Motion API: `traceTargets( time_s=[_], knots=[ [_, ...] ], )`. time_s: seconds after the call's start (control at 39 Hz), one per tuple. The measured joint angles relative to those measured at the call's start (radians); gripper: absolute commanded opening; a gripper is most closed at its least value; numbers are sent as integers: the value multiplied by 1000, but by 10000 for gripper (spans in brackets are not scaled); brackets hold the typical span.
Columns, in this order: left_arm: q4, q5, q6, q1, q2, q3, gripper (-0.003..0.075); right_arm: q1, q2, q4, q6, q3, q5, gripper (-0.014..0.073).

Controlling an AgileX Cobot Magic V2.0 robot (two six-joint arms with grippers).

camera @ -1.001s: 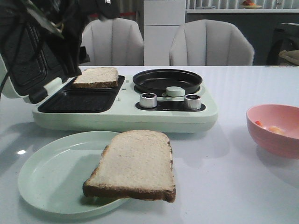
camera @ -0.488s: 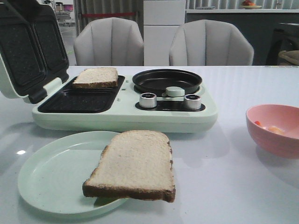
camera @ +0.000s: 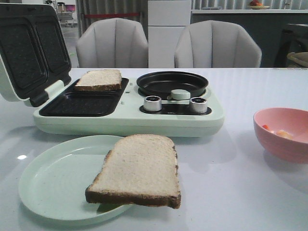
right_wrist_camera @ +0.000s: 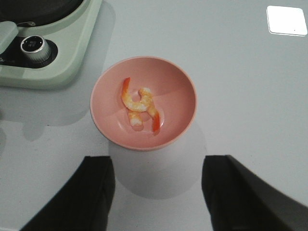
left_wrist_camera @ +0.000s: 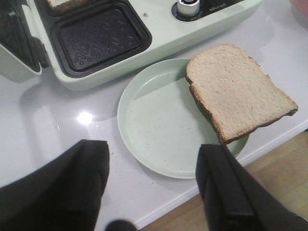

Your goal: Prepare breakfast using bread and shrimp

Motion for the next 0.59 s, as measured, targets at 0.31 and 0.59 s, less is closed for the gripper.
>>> traceTargets(
  time_s=[0.31, 0.59],
  knots=[
    [0, 42, 0, 0, -10, 6, 459, 0, 0, 0, 2, 0, 0, 511],
    [0, 43, 0, 0, -10, 7, 459, 0, 31, 150, -4, 0, 29, 511]
  ],
)
